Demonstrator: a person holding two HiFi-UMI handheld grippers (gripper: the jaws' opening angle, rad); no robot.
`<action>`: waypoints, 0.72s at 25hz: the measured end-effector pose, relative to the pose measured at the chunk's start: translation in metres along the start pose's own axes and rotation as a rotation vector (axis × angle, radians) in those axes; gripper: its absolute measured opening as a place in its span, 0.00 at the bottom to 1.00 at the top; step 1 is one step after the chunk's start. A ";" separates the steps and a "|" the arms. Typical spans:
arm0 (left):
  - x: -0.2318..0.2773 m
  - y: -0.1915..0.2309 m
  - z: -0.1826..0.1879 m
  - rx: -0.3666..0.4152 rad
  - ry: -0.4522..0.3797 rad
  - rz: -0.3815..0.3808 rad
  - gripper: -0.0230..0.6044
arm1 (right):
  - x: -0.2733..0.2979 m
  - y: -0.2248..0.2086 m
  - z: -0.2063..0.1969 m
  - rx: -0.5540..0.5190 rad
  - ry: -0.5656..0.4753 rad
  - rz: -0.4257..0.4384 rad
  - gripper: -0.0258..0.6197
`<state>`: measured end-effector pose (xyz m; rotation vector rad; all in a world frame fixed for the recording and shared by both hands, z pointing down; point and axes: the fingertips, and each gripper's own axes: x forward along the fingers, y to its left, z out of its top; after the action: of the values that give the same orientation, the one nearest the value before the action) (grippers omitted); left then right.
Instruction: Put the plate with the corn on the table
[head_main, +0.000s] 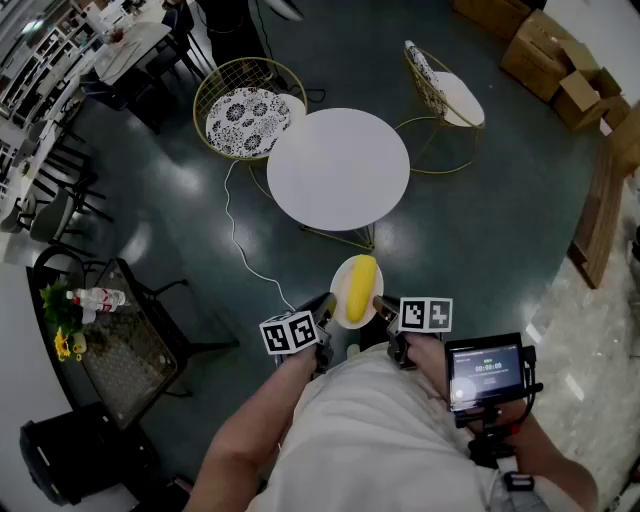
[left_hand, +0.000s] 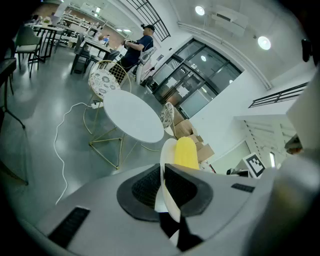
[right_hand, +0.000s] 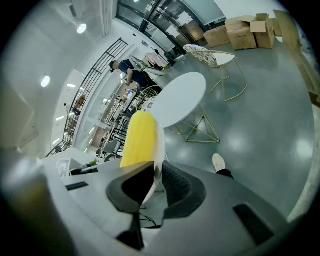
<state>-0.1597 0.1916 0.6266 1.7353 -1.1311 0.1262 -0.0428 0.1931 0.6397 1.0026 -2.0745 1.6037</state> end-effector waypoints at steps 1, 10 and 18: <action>-0.009 -0.007 -0.007 -0.002 -0.006 -0.006 0.09 | -0.008 0.004 -0.010 -0.009 0.008 0.007 0.13; -0.037 -0.043 -0.055 0.002 -0.036 -0.037 0.09 | -0.063 0.006 -0.052 -0.044 -0.024 0.016 0.13; -0.041 -0.045 -0.072 -0.017 -0.029 -0.040 0.09 | -0.073 0.004 -0.060 -0.038 -0.031 0.004 0.13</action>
<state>-0.1204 0.2753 0.6077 1.7486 -1.1155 0.0669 -0.0042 0.2736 0.6091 1.0168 -2.1204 1.5541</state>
